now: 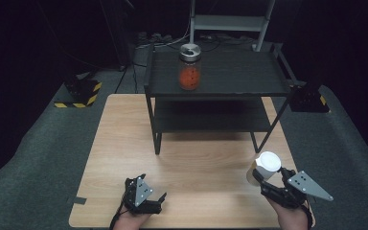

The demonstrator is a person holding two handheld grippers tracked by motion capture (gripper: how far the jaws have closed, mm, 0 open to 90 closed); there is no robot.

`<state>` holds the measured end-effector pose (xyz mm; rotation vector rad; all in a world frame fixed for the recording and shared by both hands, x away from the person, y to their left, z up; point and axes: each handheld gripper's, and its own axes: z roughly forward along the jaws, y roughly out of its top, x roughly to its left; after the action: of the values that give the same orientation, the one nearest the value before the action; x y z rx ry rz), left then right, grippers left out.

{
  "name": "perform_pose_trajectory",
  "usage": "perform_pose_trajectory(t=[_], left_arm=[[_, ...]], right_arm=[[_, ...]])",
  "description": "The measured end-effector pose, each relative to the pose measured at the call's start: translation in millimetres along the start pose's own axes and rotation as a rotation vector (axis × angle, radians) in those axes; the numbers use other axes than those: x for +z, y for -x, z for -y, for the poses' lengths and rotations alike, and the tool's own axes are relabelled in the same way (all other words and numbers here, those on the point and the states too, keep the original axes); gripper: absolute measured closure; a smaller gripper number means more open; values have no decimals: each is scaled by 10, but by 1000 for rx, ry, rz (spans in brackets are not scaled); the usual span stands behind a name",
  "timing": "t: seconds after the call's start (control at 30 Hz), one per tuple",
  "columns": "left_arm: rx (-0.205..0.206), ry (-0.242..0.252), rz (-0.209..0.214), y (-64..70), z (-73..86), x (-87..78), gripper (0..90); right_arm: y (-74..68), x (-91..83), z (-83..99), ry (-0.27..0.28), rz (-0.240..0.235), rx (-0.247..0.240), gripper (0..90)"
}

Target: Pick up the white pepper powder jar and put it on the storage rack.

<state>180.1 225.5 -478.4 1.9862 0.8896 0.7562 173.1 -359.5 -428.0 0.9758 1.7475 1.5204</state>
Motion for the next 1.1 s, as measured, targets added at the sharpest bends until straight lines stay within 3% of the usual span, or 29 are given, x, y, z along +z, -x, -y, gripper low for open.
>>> perform_pose_trajectory(t=[0.53,0.8,1.1], left_arm=[[28,-27,8,-17,-79,80,8],[18,-37,14,-37,-97,95,9],[43,-44,22,-29,-113,104,9]], right_arm=[[-45,18,-321,49,-27,-13,301],[-102,96,-387,55,-33,-7,301],[-163,224,-503,59,-45,-22,301]])
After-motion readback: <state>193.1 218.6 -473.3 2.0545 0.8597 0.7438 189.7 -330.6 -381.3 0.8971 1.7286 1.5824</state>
